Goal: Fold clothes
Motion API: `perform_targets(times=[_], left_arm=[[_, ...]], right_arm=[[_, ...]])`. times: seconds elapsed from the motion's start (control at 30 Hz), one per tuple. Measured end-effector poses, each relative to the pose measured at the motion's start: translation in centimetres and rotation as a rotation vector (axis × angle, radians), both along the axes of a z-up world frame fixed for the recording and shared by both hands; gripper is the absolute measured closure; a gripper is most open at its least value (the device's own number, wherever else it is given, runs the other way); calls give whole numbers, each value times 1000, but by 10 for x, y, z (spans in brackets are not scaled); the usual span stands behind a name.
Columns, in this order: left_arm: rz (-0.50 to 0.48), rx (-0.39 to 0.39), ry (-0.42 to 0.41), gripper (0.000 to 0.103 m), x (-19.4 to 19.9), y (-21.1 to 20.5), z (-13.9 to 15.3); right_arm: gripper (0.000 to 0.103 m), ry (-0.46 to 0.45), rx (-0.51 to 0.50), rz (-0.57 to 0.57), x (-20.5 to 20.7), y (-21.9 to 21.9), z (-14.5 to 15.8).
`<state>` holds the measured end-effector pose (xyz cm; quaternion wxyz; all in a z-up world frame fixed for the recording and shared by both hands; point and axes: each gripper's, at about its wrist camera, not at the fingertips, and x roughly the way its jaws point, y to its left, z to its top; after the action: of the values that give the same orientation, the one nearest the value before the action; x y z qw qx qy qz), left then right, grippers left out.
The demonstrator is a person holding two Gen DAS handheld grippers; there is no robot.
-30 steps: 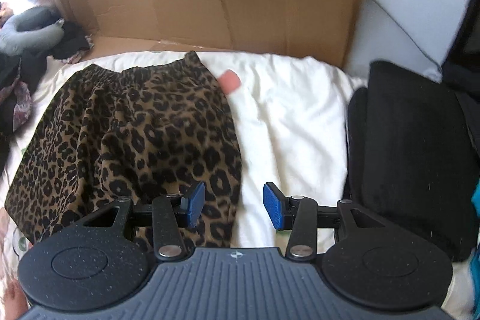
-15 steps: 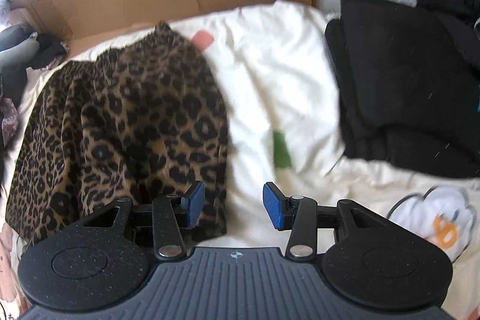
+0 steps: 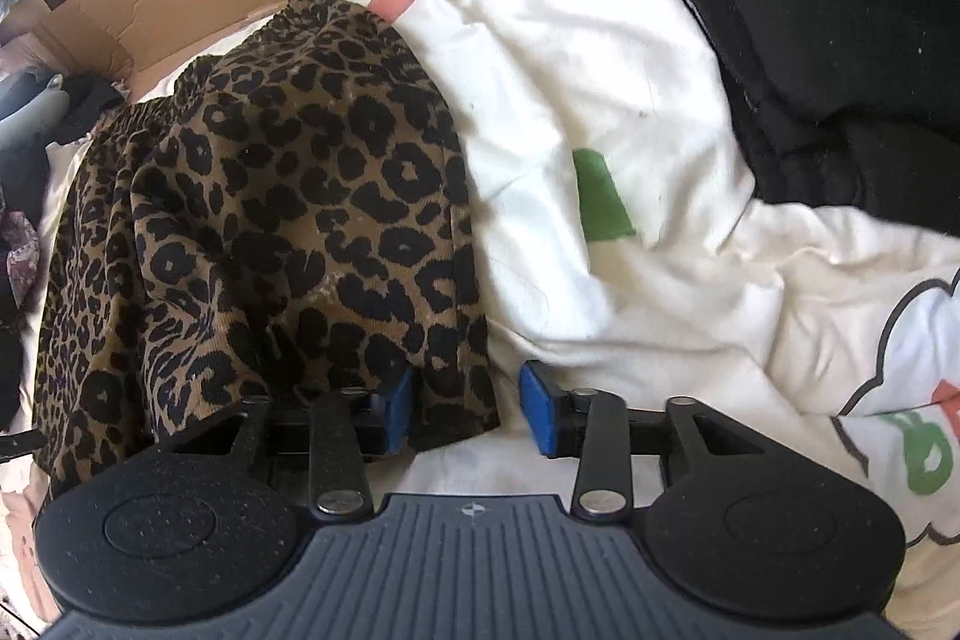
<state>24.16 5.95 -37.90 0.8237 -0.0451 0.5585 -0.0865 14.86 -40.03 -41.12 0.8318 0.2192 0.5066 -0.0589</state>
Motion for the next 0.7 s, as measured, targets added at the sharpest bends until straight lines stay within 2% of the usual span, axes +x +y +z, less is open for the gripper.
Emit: perform_targets(times=[0.07,0.13,0.27,0.37,0.53,0.57,0.63,0.7], left_arm=[[-3,-1,-9,62,-1,0,-2],[-5,7,-18,62,-1,0,-3],[-37,58,-39,58,-4,-3,-4],[-56,69,-45,56,-6,-3,-9],[-5,20,-76,56,-10,4,-15],[-4,15,-83,60,-11,5,-15],[3,-11,-81,90,-11,9,-15],[14,-29,-77,96,-9,14,-11]], right_arm=[[72,2,11,4,0,0,-1],[79,2,18,8,1,-1,-1],[88,1,26,18,3,-2,0],[89,1,32,16,3,-3,0],[88,0,61,0,3,-7,-2],[89,0,78,-10,3,-10,-4],[90,-2,118,-37,1,-16,-7],[97,-7,135,-43,0,-20,-6]])
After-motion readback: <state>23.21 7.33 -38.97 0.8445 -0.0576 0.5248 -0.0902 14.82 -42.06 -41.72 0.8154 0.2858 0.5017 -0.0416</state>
